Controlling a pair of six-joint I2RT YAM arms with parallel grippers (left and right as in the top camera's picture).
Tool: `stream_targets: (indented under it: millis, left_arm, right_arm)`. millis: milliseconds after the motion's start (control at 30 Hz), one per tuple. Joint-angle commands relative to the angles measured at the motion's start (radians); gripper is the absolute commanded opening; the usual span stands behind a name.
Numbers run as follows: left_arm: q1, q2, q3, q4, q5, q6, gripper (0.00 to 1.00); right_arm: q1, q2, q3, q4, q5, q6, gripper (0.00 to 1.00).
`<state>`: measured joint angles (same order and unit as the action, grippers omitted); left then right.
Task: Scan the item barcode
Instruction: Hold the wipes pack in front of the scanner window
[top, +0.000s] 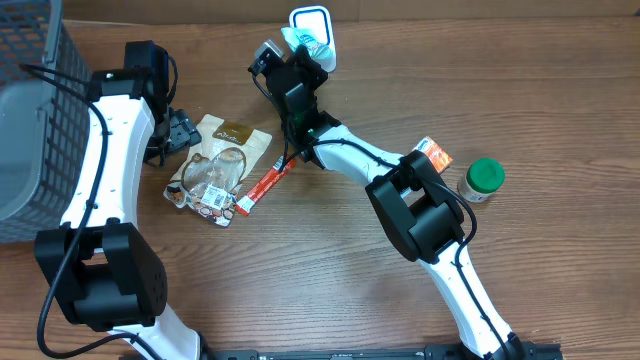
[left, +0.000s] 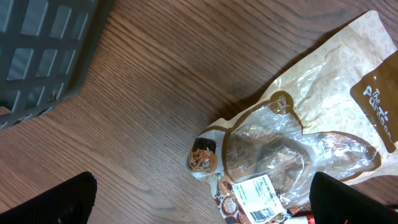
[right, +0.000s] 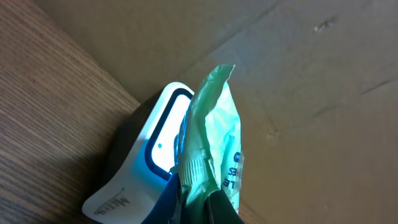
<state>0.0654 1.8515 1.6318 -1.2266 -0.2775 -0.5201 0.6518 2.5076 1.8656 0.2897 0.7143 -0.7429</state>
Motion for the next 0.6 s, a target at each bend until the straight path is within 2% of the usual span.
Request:
stream_targets:
  millis: [0,200,333,433,533,567]
  left_arm:
    - [-0.007,-0.008,0.017,0.001,-0.011,0.000,1.00]
    - [-0.007,-0.008,0.017,0.001,-0.010,0.000,1.00]
    - [-0.007,-0.008,0.017,0.001,-0.010,0.000,1.00]
    - [-0.007,-0.008,0.017,0.001,-0.010,0.000,1.00]
    - [-0.007,-0.008,0.017,0.001,-0.010,0.000,1.00]
    - [-0.007,-0.008,0.017,0.001,-0.010,0.000,1.00]
  right_arm:
    - [-0.010,0.004,0.000,0.000,0.015,0.063,0.04]
    - [-0.010,-0.090,0.000,0.017,0.088,0.063,0.04]
    - [-0.010,-0.190,0.000,-0.009,0.105,0.120,0.04]
    - [-0.010,-0.286,0.000,-0.109,0.105,0.231,0.04]
    - [-0.010,-0.387,0.000,-0.282,0.104,0.394,0.04]
    - [-0.011,-0.441,0.000,-0.409,0.103,0.495,0.04]
